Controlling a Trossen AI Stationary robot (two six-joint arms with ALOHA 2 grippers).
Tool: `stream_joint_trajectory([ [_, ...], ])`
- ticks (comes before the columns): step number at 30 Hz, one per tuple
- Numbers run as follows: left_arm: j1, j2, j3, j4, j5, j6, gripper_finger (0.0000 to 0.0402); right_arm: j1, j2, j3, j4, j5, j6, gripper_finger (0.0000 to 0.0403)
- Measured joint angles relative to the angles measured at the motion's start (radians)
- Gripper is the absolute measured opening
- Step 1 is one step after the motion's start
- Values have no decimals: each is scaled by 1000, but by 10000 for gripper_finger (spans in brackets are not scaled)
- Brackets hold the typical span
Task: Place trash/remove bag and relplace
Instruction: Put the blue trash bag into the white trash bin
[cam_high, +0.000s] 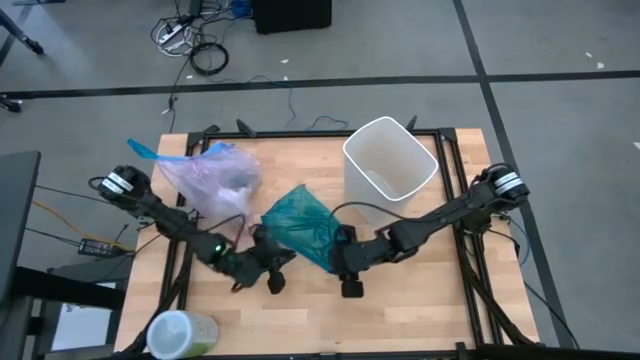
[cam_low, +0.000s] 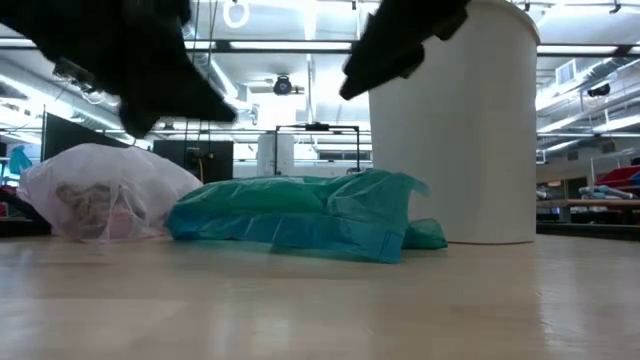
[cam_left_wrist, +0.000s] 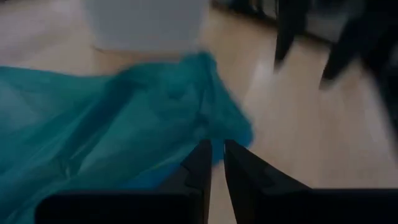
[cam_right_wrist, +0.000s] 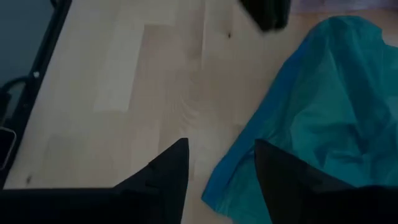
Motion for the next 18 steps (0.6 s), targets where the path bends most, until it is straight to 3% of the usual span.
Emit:
stream_joint_trajectory([
  [3,-89,1,-15,-15,-214,-234,51,-1,17,50,-47,-1,-17,174],
  [7,-205,29,-100,-3,-503,-728,51,-10,-7,56,-96,-1,-32,178],
  [9,-231,75,-145,14,-551,-955,51,-16,-26,56,-111,-1,-32,178],
  [12,-236,168,-173,138,-560,-1144,51,-22,-42,58,-110,-1,-32,178],
  [18,-204,365,-137,431,-623,-1183,57,-26,-59,58,-109,-26,6,180],
])
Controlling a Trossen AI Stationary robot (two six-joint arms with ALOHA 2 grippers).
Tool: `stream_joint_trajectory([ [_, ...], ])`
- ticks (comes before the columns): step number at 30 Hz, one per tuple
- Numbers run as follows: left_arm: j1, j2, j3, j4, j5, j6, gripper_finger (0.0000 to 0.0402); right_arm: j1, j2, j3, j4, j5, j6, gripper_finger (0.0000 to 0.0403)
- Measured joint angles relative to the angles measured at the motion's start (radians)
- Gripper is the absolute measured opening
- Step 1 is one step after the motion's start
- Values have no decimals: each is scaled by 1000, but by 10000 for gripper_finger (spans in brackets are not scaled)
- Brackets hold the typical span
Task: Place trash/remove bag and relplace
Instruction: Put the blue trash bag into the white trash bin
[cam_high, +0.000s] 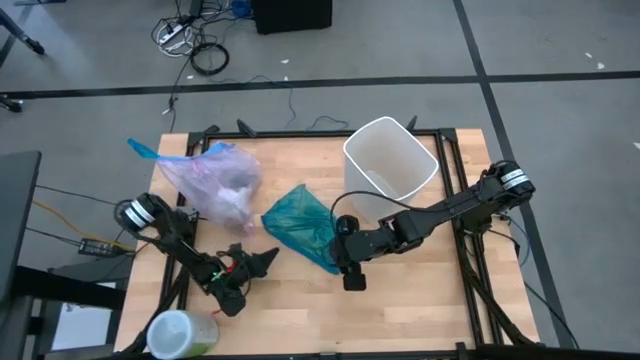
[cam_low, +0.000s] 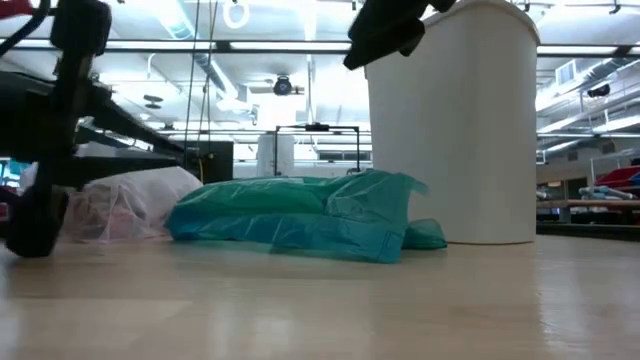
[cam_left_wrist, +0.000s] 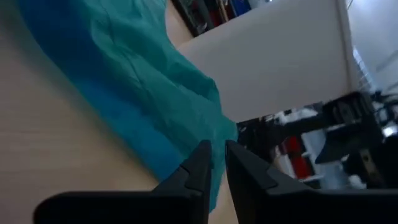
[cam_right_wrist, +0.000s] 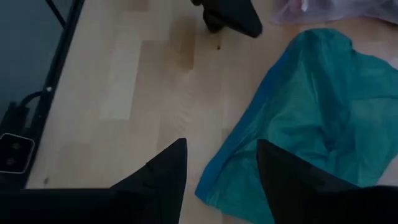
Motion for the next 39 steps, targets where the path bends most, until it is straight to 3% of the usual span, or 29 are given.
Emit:
stream_joint_trajectory([
  [6,47,31,53,51,54,-55,60,13,0,0,18,-24,21,183],
  [9,54,15,62,80,113,28,60,25,0,0,30,-31,35,182],
  [11,52,2,62,113,175,106,60,34,0,0,24,-46,36,182],
  [14,59,-15,63,110,350,256,54,42,1,0,23,-50,21,183],
  [17,81,-18,83,59,458,314,45,46,27,0,37,-38,-93,182],
  [21,90,-18,100,27,470,338,33,38,94,0,25,59,-215,178],
  [25,84,-18,102,6,466,351,25,-6,134,0,33,109,-226,176],
  [39,64,-18,102,-20,464,359,23,-134,142,14,146,46,-306,173],
])
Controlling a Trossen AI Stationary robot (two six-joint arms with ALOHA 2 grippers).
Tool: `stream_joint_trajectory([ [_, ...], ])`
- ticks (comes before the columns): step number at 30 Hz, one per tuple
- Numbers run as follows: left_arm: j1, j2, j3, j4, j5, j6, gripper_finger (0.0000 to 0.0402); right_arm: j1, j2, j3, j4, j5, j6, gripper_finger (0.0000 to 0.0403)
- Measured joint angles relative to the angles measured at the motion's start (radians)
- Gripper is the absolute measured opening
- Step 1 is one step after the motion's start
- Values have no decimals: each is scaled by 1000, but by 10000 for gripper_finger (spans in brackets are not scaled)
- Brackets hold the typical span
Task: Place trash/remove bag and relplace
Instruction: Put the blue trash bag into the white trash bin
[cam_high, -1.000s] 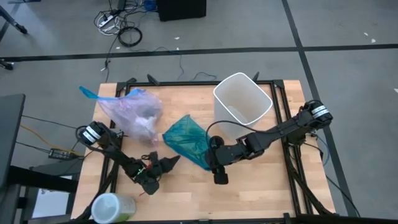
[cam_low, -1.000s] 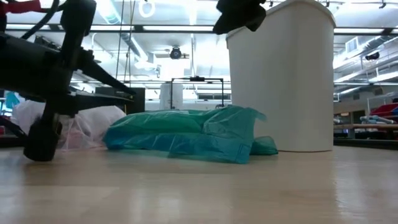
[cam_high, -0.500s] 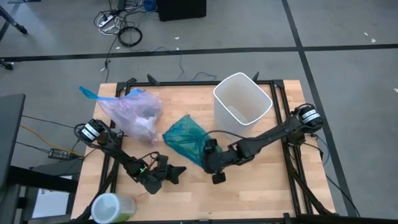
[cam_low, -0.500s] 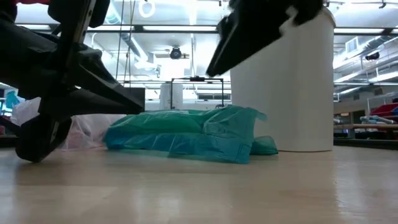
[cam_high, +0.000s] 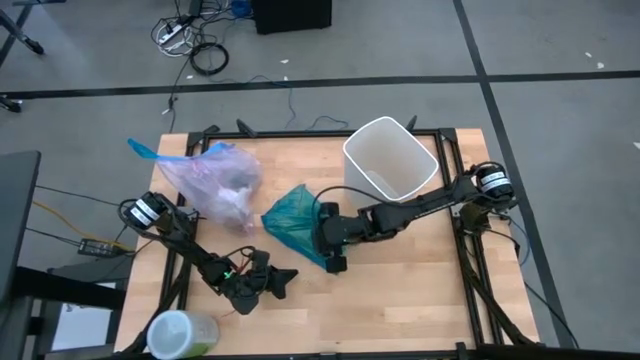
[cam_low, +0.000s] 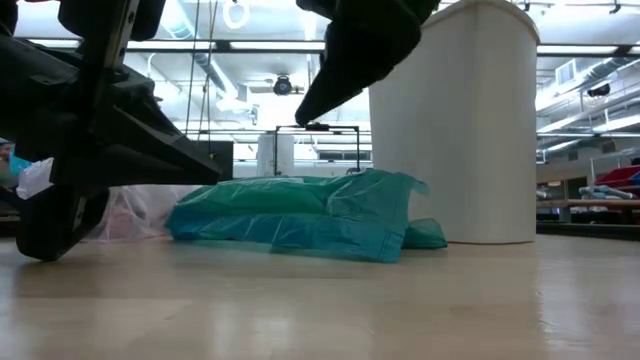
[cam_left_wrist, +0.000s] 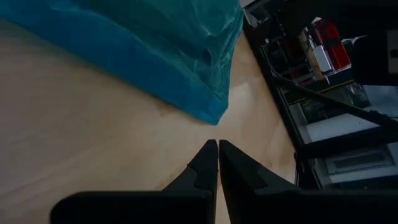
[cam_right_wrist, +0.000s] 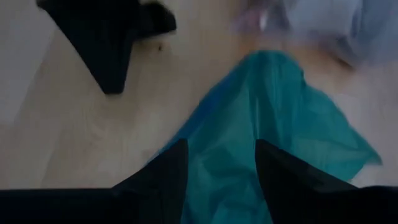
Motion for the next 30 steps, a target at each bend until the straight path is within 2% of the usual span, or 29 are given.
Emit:
stream_joint_trajectory([
  [3,0,1,0,-4,0,-1,23,-3,39,3,71,-16,-34,171],
  [6,-1,1,0,-6,0,-1,23,-3,108,21,51,-20,-70,171],
  [8,-1,2,0,-4,0,1,23,-2,139,53,12,21,-77,171],
  [11,-1,2,0,-2,0,1,23,-3,164,102,3,44,-80,169],
  [19,-2,3,-2,1,-11,0,23,-19,226,117,-16,28,-93,166],
  [21,-3,3,-3,0,-11,0,23,-11,230,116,-32,68,-94,164],
  [24,-3,3,-4,0,-13,0,23,-8,231,115,-35,122,-102,146],
  [30,-3,3,-3,-7,-13,0,23,-12,230,115,-90,126,-96,76],
])
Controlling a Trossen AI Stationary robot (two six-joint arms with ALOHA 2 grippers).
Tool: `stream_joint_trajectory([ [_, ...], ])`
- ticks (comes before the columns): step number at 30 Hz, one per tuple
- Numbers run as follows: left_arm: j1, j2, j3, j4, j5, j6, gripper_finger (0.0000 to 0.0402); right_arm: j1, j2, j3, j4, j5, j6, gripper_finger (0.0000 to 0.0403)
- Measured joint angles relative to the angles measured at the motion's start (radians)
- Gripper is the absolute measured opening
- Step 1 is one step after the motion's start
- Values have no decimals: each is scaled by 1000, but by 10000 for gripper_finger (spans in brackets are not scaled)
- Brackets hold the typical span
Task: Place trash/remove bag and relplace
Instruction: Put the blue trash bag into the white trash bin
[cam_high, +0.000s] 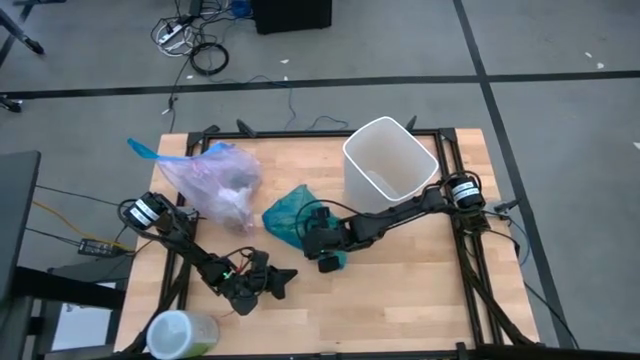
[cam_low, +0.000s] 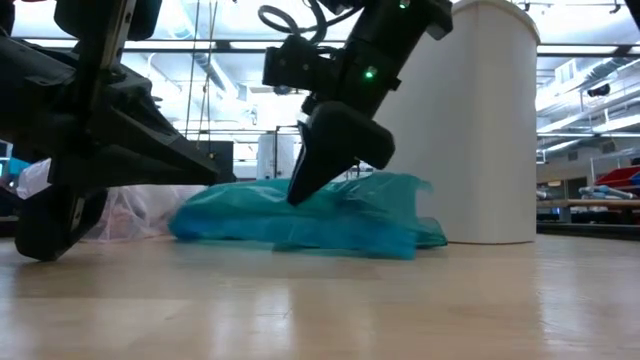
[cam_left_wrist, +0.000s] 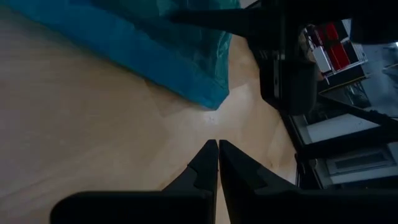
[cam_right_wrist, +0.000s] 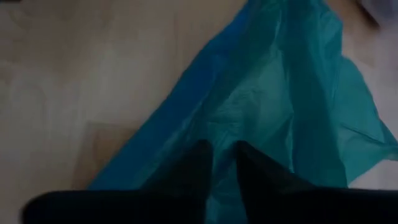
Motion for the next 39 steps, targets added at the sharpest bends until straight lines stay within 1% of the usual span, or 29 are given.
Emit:
stream_joint_trajectory([
  [3,0,0,0,-1,0,1,23,-1,0,0,-21,5,0,28],
  [5,0,0,0,-1,0,1,23,-3,0,0,-28,7,0,8],
  [10,0,0,-1,4,-2,1,23,-5,-3,3,-32,20,3,1],
  [13,0,1,-1,13,-19,-5,23,-5,-5,48,-53,19,3,1],
  [16,-1,2,-3,27,-87,-35,23,-4,-6,136,-112,18,3,0],
  [21,-2,3,-4,58,-260,-130,23,-14,-8,331,-242,16,3,0],
  [25,-18,3,-3,99,-461,-190,23,-44,-9,477,-341,16,9,0],
  [28,-30,3,-3,114,-612,-268,23,-76,-9,556,-409,5,61,0],
  [32,-11,3,-3,144,-624,-393,23,-121,-9,609,-461,-92,147,0],
  [34,6,3,3,179,-628,-419,23,-135,-9,621,-467,-128,174,0],
  [37,34,3,23,208,-628,-403,23,-142,-9,636,-464,-130,179,0],
  [39,60,3,30,255,-628,-400,23,-145,-9,654,-477,-124,179,0],
])
